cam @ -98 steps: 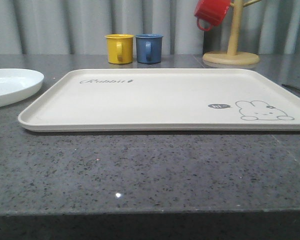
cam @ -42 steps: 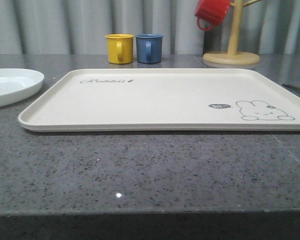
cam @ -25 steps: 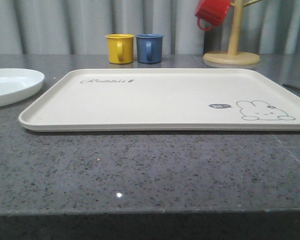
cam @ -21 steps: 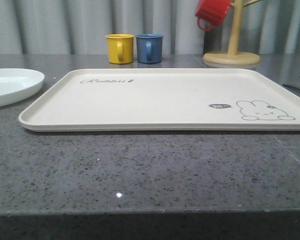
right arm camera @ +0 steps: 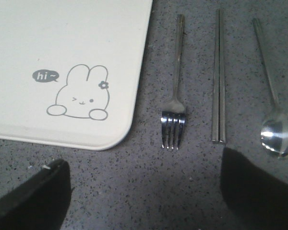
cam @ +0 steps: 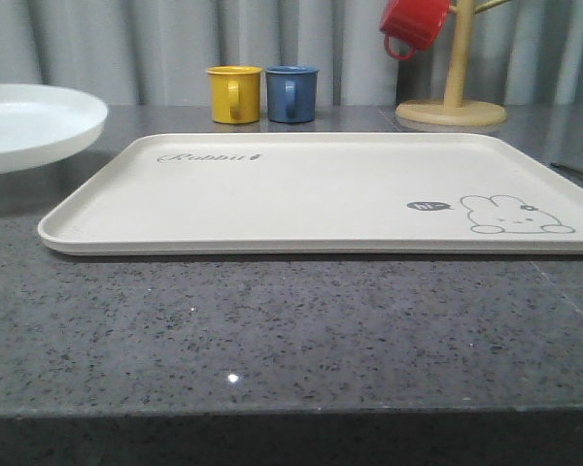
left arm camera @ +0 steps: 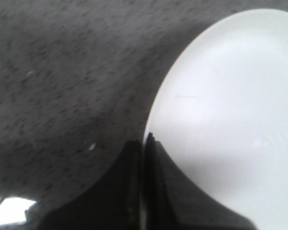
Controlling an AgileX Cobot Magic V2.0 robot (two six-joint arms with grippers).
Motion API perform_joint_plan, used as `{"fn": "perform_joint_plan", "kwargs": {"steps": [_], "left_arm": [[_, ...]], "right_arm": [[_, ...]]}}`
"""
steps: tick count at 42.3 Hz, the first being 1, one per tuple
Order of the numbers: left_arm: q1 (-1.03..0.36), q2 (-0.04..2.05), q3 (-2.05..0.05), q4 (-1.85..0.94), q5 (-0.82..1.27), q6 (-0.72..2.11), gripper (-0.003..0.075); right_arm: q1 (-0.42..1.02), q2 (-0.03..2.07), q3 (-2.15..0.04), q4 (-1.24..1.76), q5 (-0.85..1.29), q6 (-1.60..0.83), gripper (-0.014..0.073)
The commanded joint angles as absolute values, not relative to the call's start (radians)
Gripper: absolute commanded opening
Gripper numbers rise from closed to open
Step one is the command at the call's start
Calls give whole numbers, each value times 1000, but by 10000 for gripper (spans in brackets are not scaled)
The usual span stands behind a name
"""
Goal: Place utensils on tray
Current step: 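Lift the plate and carry it over the tray with the left gripper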
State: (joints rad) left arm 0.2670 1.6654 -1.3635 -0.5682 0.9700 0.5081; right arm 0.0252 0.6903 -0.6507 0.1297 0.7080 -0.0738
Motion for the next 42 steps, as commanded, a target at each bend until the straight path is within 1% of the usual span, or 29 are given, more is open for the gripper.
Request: {"fn": "perform_joint_plan", "kwargs": {"steps": [1,5,11,19,26,42], "left_arm": [[187,1611,-1422,-680,971,509,-20],[102,1611,-1428,-738,954,509,-20],[-28,1617,-1428,-725,919,509,-20],[-142,1649,-1428,-708,874,509,-20],[-176,1690,-1428,-708,878,509,-20],[-176,1736,-1428,-708,899,509,-20]], "right_arm": [[25,694,-678,131,646,-82,655],[25,694,-678,131,648,-82,655],[25,694,-678,131,648,-82,655],[25,694,-678,131,648,-82,655],[25,694,-678,131,648,-82,655],[25,694,-678,131,648,-82,655]]}}
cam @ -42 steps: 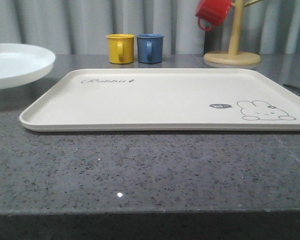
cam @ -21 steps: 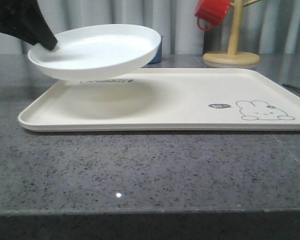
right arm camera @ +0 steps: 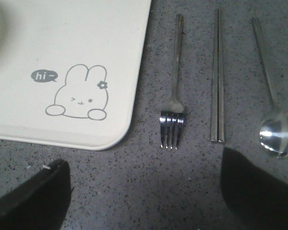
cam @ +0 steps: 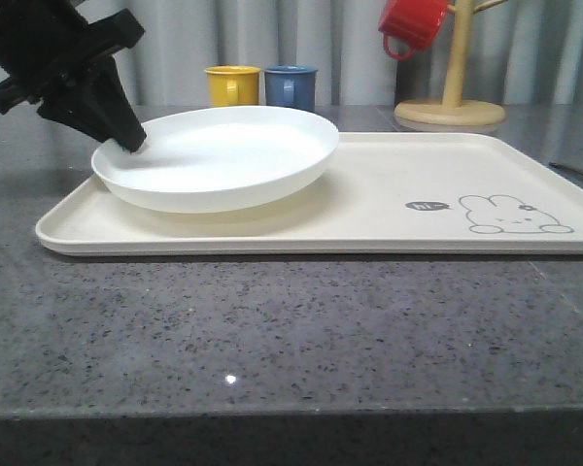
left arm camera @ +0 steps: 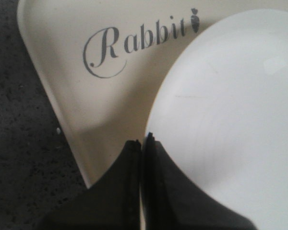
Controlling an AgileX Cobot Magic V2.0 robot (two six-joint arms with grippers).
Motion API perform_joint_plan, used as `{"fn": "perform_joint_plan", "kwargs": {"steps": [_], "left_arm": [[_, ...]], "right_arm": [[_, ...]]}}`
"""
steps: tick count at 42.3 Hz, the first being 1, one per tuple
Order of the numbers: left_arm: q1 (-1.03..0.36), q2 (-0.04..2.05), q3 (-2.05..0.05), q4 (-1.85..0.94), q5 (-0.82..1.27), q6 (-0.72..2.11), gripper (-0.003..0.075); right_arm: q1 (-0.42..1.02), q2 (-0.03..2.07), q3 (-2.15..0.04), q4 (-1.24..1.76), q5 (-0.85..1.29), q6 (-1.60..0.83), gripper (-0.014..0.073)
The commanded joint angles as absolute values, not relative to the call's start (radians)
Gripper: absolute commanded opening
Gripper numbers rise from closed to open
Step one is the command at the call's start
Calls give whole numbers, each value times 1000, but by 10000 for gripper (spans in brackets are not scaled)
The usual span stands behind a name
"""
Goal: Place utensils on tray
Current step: 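Lift the plate and carry it over the tray with the left gripper, then lower the plate onto the tray, open and raise the left gripper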
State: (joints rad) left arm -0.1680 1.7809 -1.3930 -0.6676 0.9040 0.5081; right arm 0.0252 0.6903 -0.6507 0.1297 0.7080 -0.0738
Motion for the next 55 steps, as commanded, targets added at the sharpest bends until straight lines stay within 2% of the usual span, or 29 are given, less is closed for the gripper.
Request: {"fn": "perform_joint_plan", "kwargs": {"steps": [1,14,17,22,26,38,45,55], "left_arm": [[-176,1736,-1428,-706,902,509,-20],[-176,1767,-1428,-665,913,509,-7],[-176,1767,-1428,-665,913,509,60],[-176,1767,-1428,-665,914,509,272],[-176,1767,-1428,-665,917,509,384],[-202,1728,-1529,-570,996,484,395],[-256,1641,-1579,-349,976,338,395],[-502,1476,-1570,-25,975,169,386]], "right_arm": [[25,694,-678,131,648,-82,655],[25,694,-678,131,648,-82,655],[25,694,-678,131,648,-82,655],[25,694,-678,131,648,-82,655],[25,694,-678,131,648,-82,655],[25,694,-678,131,648,-82,655],[25,694,-678,131,648,-82,655],[25,694,-678,131,648,-82,655]]}}
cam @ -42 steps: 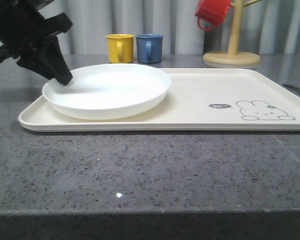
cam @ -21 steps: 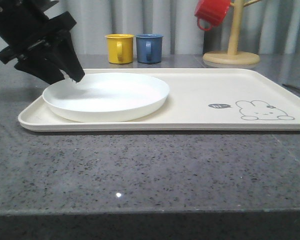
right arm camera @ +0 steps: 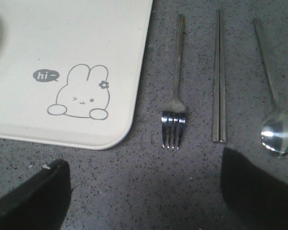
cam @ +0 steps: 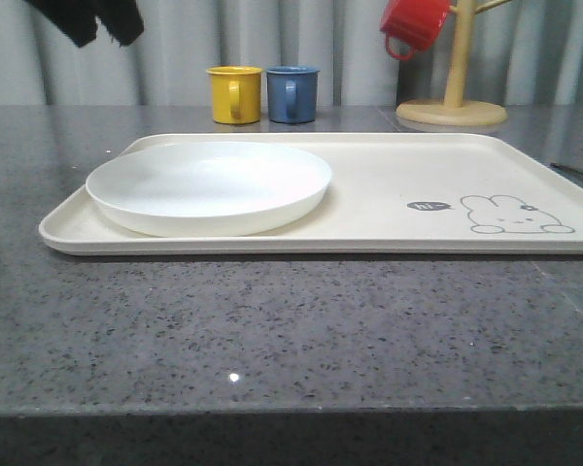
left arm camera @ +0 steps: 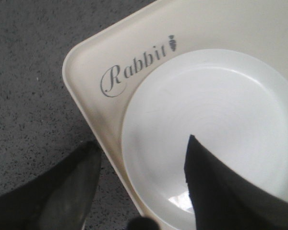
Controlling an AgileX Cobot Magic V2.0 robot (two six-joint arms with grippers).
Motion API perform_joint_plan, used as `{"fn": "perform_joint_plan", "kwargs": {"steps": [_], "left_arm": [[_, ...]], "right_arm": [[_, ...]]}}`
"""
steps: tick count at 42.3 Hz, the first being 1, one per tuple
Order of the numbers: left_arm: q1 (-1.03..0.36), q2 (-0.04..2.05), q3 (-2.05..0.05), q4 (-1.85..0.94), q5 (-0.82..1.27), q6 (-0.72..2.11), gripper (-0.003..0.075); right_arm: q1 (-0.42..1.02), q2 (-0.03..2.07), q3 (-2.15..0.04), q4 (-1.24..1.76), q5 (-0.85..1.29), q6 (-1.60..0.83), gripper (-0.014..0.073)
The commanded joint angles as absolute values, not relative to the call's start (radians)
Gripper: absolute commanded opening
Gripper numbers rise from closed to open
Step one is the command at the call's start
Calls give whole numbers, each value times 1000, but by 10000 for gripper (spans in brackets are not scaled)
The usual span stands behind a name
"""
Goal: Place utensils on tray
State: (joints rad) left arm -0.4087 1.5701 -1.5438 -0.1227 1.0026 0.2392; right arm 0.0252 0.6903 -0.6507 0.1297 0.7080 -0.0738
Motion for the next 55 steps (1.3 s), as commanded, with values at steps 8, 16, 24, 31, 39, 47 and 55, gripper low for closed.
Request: {"fn": "perform_joint_plan", "kwargs": {"steps": [8,16,24,31,39,47,55], "left_arm": [[-685,1314,-1471,91,925,62,386],[-764,1087,-1254,79,818,21,386],[-764,896,-1071,67,770,19,386],[-764,775,-972,67,770,19,386],[-764,735,-953,67,774,19,386],[-764,735,-953,67,774,19,386],[-764,735,-953,67,774,19,386]], "right_arm": [[25,694,-678,131,648,-82,655],[25,694,-678,132,646,-82,655],[25,694,-678,132,648,-82,655],[25,694,-678,131,644,-82,655],[25,728,-732,131,687,-82,655],[18,891,-892,94,854,-82,646],[-1,1075,-1029,83,964,-81,478]]}}
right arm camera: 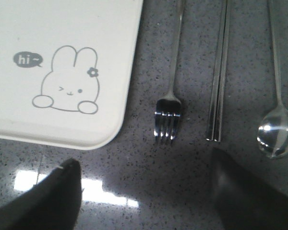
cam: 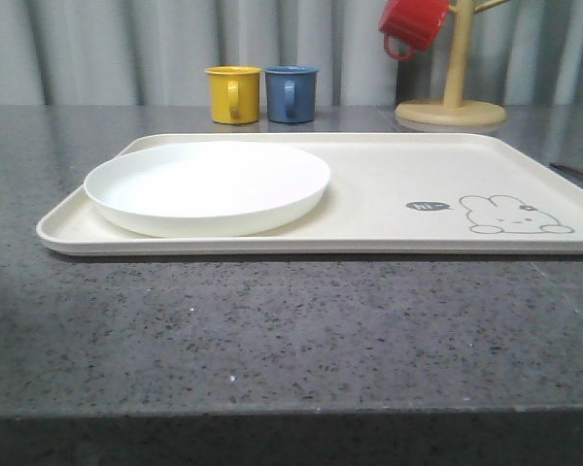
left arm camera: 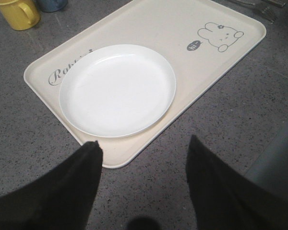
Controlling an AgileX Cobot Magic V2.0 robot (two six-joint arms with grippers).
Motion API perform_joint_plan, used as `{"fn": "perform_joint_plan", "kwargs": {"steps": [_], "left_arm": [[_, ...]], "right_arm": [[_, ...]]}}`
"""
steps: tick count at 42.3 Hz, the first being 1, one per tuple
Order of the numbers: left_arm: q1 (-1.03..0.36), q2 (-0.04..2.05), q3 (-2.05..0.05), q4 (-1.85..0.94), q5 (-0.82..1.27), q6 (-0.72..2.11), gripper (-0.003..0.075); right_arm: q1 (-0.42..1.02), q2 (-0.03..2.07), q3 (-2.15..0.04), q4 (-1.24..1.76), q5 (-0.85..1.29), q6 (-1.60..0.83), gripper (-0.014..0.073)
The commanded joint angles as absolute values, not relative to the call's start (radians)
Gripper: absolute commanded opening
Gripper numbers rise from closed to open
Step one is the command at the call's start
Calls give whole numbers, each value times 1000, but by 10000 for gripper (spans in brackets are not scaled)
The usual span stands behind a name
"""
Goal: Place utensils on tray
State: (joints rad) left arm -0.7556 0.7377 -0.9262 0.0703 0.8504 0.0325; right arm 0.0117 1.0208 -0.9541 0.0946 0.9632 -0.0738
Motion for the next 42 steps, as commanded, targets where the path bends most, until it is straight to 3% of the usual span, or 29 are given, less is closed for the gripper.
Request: {"fn": "perform_joint_plan", "kwargs": {"steps": [1,7,23,42], "left_arm": [[-764,735,-953,67,774,19,386],[-764,735,-953,67,774,19,386],[-764,735,-953,67,774,19,386],[-764,735,-953,67,774,19,386]], "right_arm": [[-2,1094,-1041,80,968,-81,456],[-2,1219,-1114,54,992,-81,399],[-2,1488,-1266,25,997,-81,398],[-2,1650,-1333,24,982,-81,398]]}}
